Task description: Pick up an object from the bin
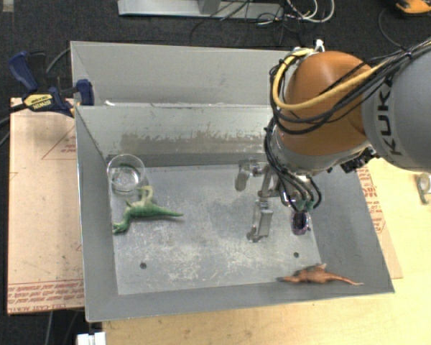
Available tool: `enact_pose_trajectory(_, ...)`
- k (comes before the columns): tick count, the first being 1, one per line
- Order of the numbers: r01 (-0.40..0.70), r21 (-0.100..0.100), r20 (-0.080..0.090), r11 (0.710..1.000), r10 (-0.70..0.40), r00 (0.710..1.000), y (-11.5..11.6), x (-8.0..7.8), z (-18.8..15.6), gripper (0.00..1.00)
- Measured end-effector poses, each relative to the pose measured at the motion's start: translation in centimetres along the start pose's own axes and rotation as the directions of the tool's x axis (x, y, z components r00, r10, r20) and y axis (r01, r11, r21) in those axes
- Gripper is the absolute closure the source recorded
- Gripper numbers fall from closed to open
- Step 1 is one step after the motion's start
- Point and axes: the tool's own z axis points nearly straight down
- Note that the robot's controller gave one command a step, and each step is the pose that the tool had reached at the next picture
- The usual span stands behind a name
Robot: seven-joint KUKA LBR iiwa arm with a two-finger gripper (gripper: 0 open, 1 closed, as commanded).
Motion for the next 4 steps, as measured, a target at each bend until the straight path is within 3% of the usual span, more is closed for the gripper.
enact_pose_trajectory(1, -0.003, -0.001, 0.008, 1.0, 0.003, 1.0, 0.0, -0.1, -0.5, 0.0)
enact_pose_trajectory(2, -0.114, -0.004, 0.009, 0.993, 0.114, 0.993, 10.0, -4.8, 13.0, 0.0)
enact_pose_trajectory(3, 0.262, 0.001, 0.011, 0.965, -0.262, 0.965, 10.3, -7.2, 6.9, 0.0)
enact_pose_trajectory(4, -0.089, -0.006, 0.008, 0.996, 0.089, 0.996, 16.3, -5.9, 12.8, 0.0)
